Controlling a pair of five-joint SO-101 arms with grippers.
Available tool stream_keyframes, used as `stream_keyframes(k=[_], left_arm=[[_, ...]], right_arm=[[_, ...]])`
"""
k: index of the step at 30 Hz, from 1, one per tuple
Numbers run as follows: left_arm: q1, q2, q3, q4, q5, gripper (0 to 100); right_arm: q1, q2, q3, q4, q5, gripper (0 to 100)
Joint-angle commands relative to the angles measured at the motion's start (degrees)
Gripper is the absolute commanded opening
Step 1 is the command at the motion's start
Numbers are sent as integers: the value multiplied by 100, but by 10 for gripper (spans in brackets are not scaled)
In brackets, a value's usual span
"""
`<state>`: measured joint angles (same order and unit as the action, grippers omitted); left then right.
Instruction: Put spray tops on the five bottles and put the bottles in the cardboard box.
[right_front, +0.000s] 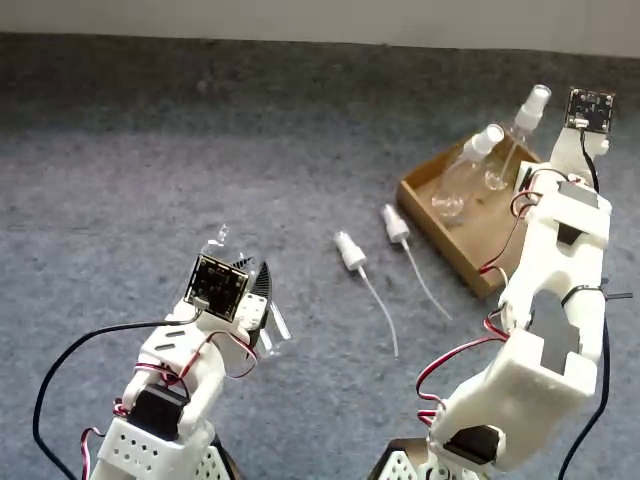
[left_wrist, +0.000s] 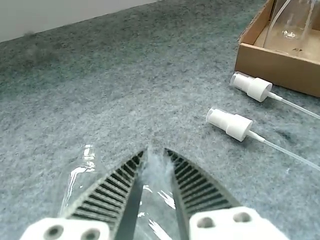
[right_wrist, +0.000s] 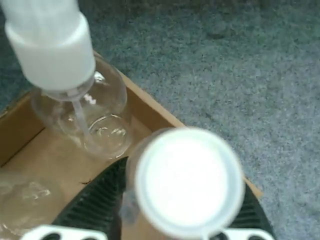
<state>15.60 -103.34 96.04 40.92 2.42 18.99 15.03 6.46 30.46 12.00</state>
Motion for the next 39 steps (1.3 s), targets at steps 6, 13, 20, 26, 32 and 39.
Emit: stream_keyframes(k=[6, 13, 20, 26, 32, 39], left_arm=[[-66, -31, 101, 26, -26, 5], [-66, -31, 101, 26, -26, 5], [-66, -31, 101, 26, -26, 5], [-66, -31, 101, 26, -26, 5], [-66, -31, 101, 26, -26, 5], [-66, -31, 101, 26, -26, 5]], right_arm=[[31, -101, -286, -84, 18, 199], [66, -119, -330, 479, 53, 203], [127, -119, -558, 1007, 62, 204], [189, -119, -558, 1015, 62, 204], [189, -110, -558, 1015, 44, 251], [198, -119, -549, 1024, 62, 293]])
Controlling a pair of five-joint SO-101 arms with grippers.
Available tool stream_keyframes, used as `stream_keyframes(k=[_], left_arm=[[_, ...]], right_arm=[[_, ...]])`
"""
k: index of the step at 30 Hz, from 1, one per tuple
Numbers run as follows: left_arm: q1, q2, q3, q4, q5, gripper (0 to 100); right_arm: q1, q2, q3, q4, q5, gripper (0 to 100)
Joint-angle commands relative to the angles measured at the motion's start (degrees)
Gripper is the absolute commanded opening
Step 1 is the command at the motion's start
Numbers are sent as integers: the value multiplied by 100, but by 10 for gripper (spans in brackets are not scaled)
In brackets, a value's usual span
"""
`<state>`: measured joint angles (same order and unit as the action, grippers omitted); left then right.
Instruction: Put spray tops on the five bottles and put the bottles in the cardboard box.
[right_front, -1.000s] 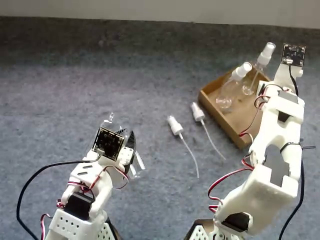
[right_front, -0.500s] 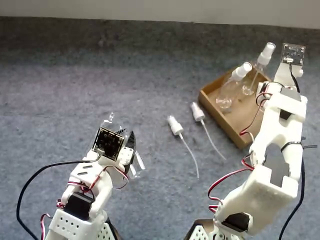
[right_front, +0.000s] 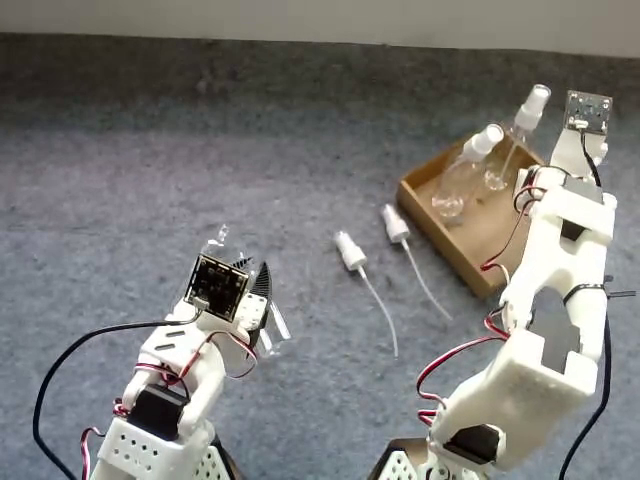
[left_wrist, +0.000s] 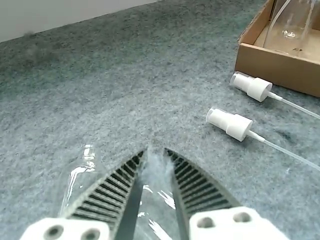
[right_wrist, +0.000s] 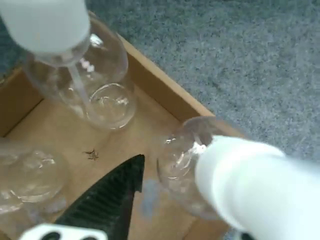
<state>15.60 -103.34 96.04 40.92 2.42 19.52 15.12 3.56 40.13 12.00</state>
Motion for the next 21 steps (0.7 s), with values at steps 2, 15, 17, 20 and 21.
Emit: stream_keyframes(k=[2, 15, 17, 20, 21], left_arm=[[-66, -31, 101, 26, -26, 5], [-66, -31, 101, 26, -26, 5], [-66, -31, 101, 26, -26, 5], [-66, -31, 101, 26, -26, 5], [-66, -31, 101, 26, -26, 5]], right_arm=[[215, -136, -268, 66, 53, 293], [259, -699, -1015, 1402, 53, 293], [242, -840, -1015, 1490, 53, 293], [233, -1007, -980, 1508, 53, 293], [233, -1042, -980, 1508, 53, 293]])
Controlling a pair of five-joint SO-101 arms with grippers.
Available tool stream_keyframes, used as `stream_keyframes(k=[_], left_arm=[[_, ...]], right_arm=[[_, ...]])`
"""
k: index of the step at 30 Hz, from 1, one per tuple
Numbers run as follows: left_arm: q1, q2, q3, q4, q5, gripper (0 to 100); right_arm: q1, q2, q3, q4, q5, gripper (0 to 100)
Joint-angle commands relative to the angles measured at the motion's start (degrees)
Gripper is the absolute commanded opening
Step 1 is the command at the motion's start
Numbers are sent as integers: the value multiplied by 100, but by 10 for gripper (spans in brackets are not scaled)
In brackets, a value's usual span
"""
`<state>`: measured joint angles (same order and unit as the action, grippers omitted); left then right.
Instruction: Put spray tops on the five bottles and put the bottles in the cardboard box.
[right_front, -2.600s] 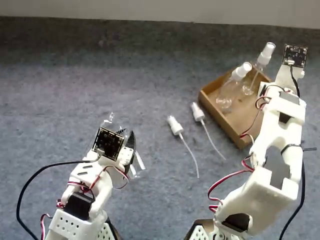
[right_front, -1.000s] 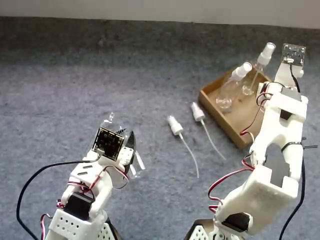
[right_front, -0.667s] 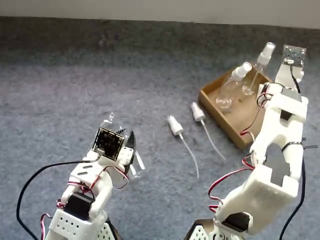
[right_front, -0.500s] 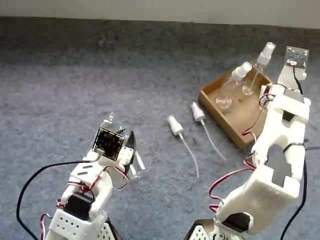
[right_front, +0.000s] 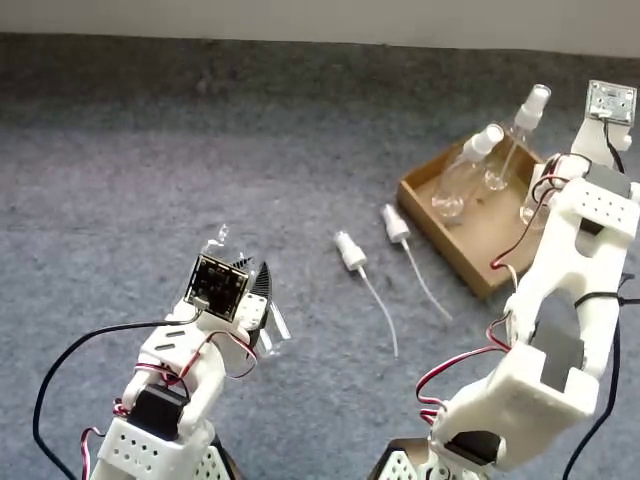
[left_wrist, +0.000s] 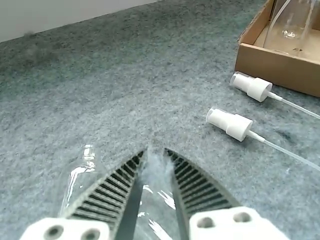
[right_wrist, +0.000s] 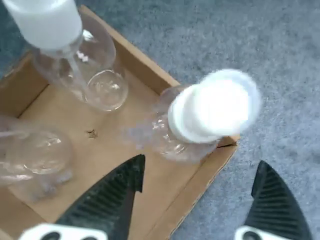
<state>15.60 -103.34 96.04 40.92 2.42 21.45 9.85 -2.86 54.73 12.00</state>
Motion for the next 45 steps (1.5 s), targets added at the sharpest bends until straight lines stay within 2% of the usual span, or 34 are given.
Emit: stream_keyframes(k=[1, 13, 22, 25, 29, 33, 36, 39, 45], left_arm=[[-66, -31, 101, 26, -26, 5], [-66, -31, 101, 26, -26, 5], [-75, -31, 101, 26, -35, 5], [-75, -31, 101, 26, -35, 5], [-207, -40, 101, 0, -35, 5], [-884, -40, 66, -9, -9, 5], [-1209, -40, 101, -387, 0, 5], [-1376, -40, 101, -501, 0, 5], [-1385, -40, 101, -519, -18, 5]], right_arm=[[40, -532, -338, 48, 53, 293], [22, -1033, -374, 602, 62, 293], [-4, -2853, -338, 1367, 62, 293], [-259, -3495, -233, 1613, 62, 293], [-804, -4374, 224, 2009, 62, 293], [-1622, -5297, 1086, 2123, 18, 293], [-2404, -5965, 2053, 1965, 18, 293], [-3213, -6571, 3213, 1481, 18, 293], [-4558, -7670, 5341, -154, 9, 293]])
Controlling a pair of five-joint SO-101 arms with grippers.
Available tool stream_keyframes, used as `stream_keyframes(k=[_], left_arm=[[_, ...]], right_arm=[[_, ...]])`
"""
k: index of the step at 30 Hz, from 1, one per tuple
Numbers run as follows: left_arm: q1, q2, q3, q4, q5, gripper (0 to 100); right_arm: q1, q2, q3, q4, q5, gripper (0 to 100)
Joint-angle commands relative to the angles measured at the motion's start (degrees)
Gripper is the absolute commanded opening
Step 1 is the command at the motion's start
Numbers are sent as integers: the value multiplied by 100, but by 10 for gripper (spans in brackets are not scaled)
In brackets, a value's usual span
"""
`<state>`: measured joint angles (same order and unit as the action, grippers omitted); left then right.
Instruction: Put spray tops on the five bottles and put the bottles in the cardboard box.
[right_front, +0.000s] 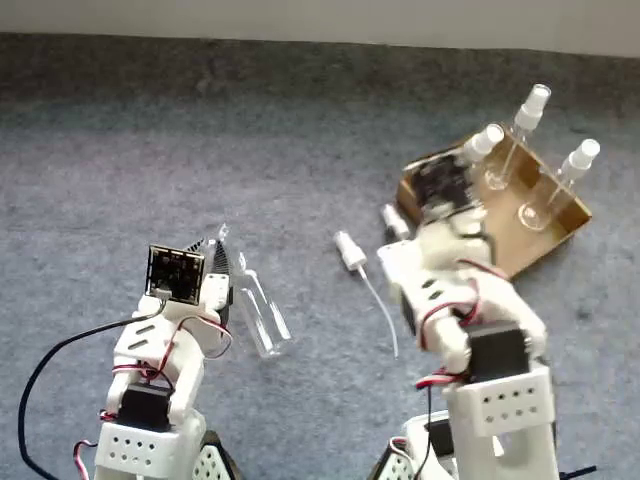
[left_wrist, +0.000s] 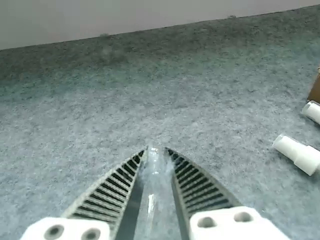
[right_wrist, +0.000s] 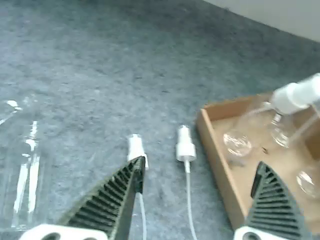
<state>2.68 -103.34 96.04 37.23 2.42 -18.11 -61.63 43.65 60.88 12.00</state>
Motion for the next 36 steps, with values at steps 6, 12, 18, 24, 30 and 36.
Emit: stream_keyframes(k=[6, 12, 18, 24, 30, 36], left_arm=[[-92, -40, 101, -149, -35, 5], [-92, -40, 101, -158, -35, 5], [-92, -40, 101, -158, -35, 5], [-75, -40, 101, -158, -35, 5], [-92, -40, 101, -158, -35, 5], [-92, -40, 101, -158, -35, 5]], right_arm=[[-1367, -1015, 2316, -2229, 0, 293], [-1349, -1051, 3653, -3336, -747, 293], [-1341, -1051, 4154, -3899, -923, 293], [-1341, -1051, 4171, -3899, -923, 293], [-1349, -1051, 4189, -3899, -949, 293], [-1349, -1059, 4189, -3899, -932, 293]])
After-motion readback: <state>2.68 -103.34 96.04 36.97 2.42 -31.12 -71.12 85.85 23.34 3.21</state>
